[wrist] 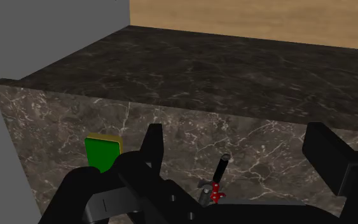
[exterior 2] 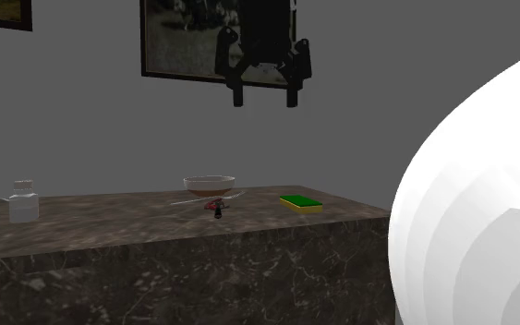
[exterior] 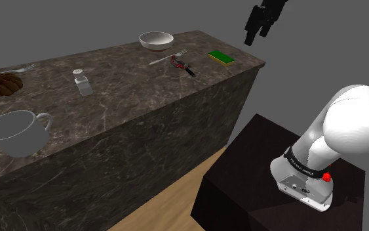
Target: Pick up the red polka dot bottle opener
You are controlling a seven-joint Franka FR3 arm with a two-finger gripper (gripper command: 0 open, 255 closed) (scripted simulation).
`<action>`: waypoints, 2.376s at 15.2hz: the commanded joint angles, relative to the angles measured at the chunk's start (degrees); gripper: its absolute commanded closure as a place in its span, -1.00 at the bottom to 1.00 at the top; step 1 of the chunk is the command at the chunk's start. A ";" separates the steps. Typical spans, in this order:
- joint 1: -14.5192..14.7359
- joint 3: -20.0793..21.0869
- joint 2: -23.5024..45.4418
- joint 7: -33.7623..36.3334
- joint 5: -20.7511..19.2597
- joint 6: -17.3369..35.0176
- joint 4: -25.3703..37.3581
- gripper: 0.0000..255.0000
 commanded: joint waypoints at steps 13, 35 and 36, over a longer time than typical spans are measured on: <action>0.49 -3.67 26.58 -3.81 1.29 15.42 9.08 -1.00; -0.27 -4.89 63.78 -10.45 7.75 24.86 33.65 -1.00; -0.29 -4.87 64.28 -10.50 7.82 25.91 33.11 -1.00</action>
